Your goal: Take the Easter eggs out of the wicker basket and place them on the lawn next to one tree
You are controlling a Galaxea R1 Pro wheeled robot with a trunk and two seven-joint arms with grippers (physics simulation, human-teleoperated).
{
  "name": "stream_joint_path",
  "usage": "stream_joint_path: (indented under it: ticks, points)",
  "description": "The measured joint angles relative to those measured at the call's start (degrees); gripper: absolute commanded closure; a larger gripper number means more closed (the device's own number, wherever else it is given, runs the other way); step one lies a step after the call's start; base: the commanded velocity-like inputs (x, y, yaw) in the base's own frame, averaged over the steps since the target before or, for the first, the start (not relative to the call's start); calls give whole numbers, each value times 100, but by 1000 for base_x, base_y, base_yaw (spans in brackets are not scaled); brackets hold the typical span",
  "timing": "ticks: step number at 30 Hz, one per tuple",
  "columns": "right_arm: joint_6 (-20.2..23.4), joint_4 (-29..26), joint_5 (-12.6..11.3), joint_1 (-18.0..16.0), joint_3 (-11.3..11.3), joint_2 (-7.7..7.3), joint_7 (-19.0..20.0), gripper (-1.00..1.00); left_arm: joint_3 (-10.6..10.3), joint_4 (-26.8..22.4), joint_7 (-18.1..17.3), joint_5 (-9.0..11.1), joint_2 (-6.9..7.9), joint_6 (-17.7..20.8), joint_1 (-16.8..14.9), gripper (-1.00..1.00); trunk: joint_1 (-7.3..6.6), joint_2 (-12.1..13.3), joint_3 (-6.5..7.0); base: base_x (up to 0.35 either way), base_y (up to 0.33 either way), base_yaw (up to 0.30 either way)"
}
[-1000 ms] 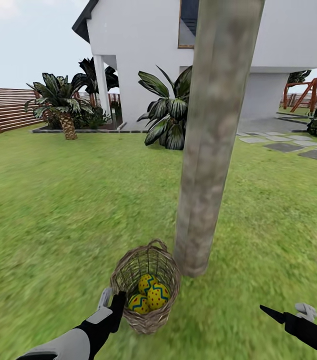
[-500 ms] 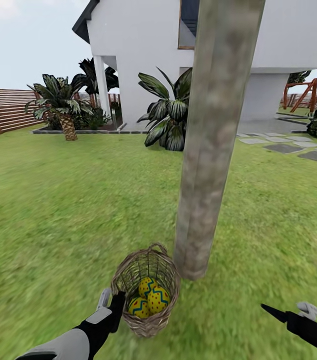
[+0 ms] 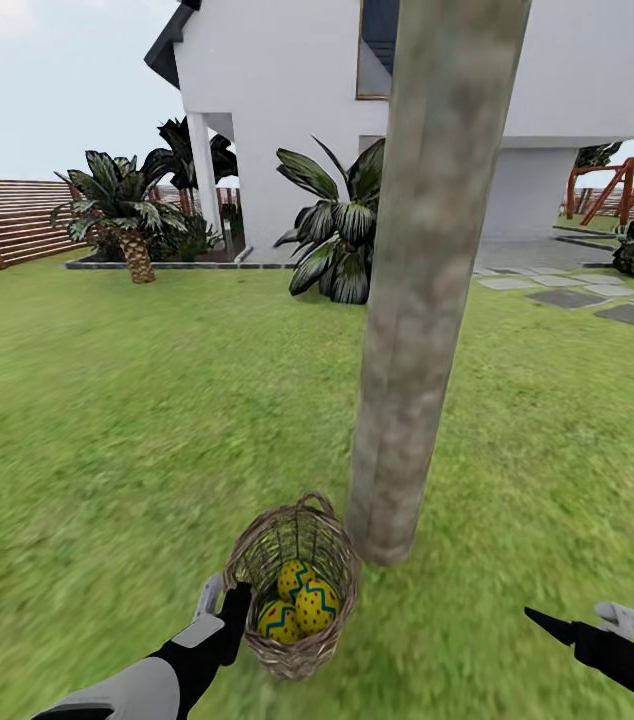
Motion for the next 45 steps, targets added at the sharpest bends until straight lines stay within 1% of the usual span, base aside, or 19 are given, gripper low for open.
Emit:
stream_joint_path:
  ticks: [2,5,7,8,9,10,12,14,16,17,18,19,20,22,25,29,31,34,45]
  points:
    - [-283,-4,77,0,-3,2,-534,-100,1,-1,-1,0,2,0,0,-100,-44,80,36,0,0,0]
    - [-653,-26,94,0,20,52,-2125,-100,1,-1,-4,0,2,7,0,-100,-110,201,90,0,0,0]
    - [-959,-58,98,-4,189,175,-3099,-100,1,-1,-5,0,2,8,0,-100,-154,281,126,0,0,0]
    - [-1156,-88,107,-5,540,305,-3743,-100,1,0,-6,0,2,8,0,-100,-176,321,144,0,0,0]
    - [-1232,-134,118,-6,901,393,-4110,-100,2,0,-6,0,2,9,0,-100,-198,361,162,0,0,0]
    - [-1269,-223,126,-5,1319,459,-4380,-100,2,0,-4,0,2,9,0,-100,-220,401,180,0,0,0]
    - [-1267,-552,138,-5,2157,535,-4672,-100,2,0,-4,0,4,9,0,-100,-264,481,216,0,0,0]
    - [-1012,-974,114,-5,2828,570,-4800,-100,2,-2,-5,0,8,5,0,-100,-308,561,252,0,0,0]
    - [-507,-1331,92,-5,3064,579,-4796,-100,1,-1,-2,0,7,2,0,-100,-352,642,288,0,0,0]
    - [64,-1698,71,-5,3154,588,-4650,-100,-3,-1,0,0,4,-2,0,-100,-374,682,306,0,0,0]
    - [317,-1872,71,-5,3181,589,-4518,-100,-4,-1,1,0,4,-4,0,-100,-395,722,323,0,0,0]
    - [421,-1936,74,-4,3191,588,-4439,-100,-5,-1,1,0,3,-5,0,-100,-417,762,341,0,0,0]
    - [619,-2041,89,-4,3200,586,-4194,-100,-5,-2,2,0,3,-7,0,-100,-439,802,359,0,0,0]
    - [751,-2099,114,-4,3206,573,-3911,-100,-6,-10,2,-5,3,-8,0,-100,-483,882,395,0,0,0]
    - [851,-2162,127,-4,3209,567,-3711,-100,-6,-16,13,-8,13,8,-7,-100,-549,1003,449,0,0,0]
    - [870,-2174,127,-4,3211,576,-3676,-100,-2,-21,17,-9,19,86,-9,-100,-637,1163,521,0,0,0]
    - [872,-2171,127,-4,3210,577,-3672,-100,13,-20,18,-3,24,324,-9,-100,-681,1244,557,-57,2,0]
    - [868,-2166,127,-4,3210,582,-3671,-100,17,-17,18,1,81,450,-10,-100,-744,1364,611,-229,67,0]
    - [863,-2143,127,-4,3210,586,-3679,-100,18,-24,10,2,125,486,-9,-100,-987,1805,808,-258,115,0]
